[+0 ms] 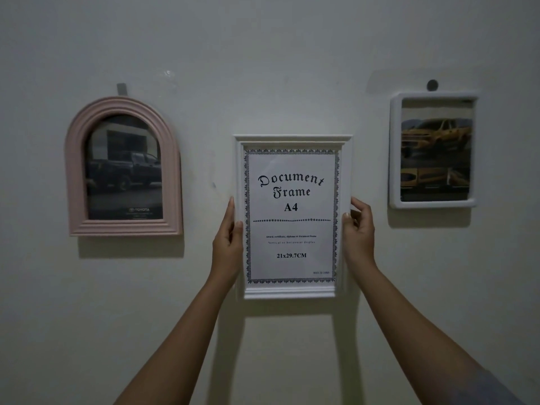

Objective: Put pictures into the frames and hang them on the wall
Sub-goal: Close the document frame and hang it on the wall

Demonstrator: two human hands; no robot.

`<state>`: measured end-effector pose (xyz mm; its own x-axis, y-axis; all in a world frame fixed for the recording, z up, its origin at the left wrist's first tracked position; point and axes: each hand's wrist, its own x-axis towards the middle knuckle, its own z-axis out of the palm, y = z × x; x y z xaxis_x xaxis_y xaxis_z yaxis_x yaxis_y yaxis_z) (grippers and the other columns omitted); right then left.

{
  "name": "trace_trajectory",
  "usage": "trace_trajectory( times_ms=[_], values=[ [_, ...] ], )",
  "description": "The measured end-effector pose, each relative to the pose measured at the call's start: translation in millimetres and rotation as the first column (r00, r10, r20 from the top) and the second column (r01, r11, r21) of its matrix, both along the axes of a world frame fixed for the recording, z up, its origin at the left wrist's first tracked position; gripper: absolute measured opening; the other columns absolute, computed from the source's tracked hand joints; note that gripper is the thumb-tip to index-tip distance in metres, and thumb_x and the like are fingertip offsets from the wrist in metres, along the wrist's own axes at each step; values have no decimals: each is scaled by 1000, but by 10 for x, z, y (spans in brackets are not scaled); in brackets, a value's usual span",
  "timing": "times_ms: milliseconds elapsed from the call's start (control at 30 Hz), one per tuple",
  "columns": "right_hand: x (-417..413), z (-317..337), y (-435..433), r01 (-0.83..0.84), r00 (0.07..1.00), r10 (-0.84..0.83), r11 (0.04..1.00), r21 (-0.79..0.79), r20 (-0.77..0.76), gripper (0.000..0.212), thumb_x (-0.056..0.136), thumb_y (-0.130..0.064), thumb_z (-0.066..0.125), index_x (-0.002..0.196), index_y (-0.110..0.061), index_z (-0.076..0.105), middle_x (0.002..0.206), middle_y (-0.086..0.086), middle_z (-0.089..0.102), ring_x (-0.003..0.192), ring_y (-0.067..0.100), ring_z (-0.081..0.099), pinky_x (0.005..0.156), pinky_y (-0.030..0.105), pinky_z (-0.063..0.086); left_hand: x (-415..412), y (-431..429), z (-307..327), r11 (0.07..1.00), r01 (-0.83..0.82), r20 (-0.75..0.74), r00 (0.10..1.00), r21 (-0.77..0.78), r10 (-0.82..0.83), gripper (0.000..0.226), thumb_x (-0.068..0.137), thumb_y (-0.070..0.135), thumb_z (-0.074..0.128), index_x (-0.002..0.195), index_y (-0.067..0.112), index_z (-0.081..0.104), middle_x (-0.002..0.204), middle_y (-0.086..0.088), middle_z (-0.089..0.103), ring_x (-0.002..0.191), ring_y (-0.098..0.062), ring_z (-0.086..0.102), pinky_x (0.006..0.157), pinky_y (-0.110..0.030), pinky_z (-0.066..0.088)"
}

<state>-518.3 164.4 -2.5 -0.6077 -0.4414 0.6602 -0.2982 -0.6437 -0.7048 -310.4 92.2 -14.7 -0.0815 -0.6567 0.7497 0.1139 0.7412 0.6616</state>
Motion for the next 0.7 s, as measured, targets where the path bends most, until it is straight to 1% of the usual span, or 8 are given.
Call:
trace_trajectory(
  times_ms=[133,233,300,367,467,600,667,700],
  values=[
    [40,-146,-2,-27,1000,27,999,19,2,28,97,-7,40,122,-19,47,106,-1,57,102,18,56,83,25,48,37,26,-148,1000,7,4,1000,23,-7,49,99,13,37,142,30,22,143,21,24,136,-1,25,113,-25,24],
    [84,-156,-22,-34,999,34,999,23,-4,28,97,-6,41,120,-19,47,99,-9,56,98,15,56,78,17,47,67,-6,-200,1000,4,-22,1000,31,-3,48,99,12,38,138,36,22,145,18,27,137,-5,27,113,-30,26],
    [94,-134,-17,-32,999,32,999,17,-3,28,96,-5,41,121,-17,48,96,-12,55,97,15,56,78,17,47,75,-20,-189,999,5,-29,1000,36,-4,48,99,12,38,136,39,24,148,13,29,138,-8,29,114,-35,27],
    [114,-139,-13,-39,999,39,999,13,-3,28,97,-6,40,121,-18,47,97,-12,55,97,15,56,81,22,48,96,-20,-193,999,6,-23,1000,42,-5,48,99,13,39,136,40,25,150,10,30,138,-8,29,115,-37,27],
    [142,-150,-31,-37,999,37,999,25,-8,28,97,-8,40,119,-23,48,98,-13,56,98,15,57,84,28,49,130,-28,-198,999,-3,-6,1000,40,3,47,99,14,38,136,40,24,149,11,29,138,-7,28,115,-38,27],
    [149,-149,-48,-26,999,26,999,36,-21,27,97,-10,42,115,-29,47,95,-14,57,88,7,58,71,18,47,173,-36,-192,999,-11,38,999,35,10,49,99,15,38,141,35,22,146,17,27,138,-7,26,114,-30,26],
    [138,-151,-54,-23,999,25,998,53,-31,27,97,-11,43,117,-28,48,96,-11,58,87,4,57,71,17,48,188,-44,-191,999,-13,53,999,38,11,49,99,16,38,142,34,21,145,18,26,138,-7,27,111,-25,27],
    [131,-151,-54,-20,999,23,998,59,-36,27,96,-12,44,119,-27,48,97,-8,58,87,5,58,73,19,48,194,-55,-197,999,-12,57,998,37,10,50,99,16,38,141,36,21,147,17,26,138,-7,27,111,-27,28]
  ],
)
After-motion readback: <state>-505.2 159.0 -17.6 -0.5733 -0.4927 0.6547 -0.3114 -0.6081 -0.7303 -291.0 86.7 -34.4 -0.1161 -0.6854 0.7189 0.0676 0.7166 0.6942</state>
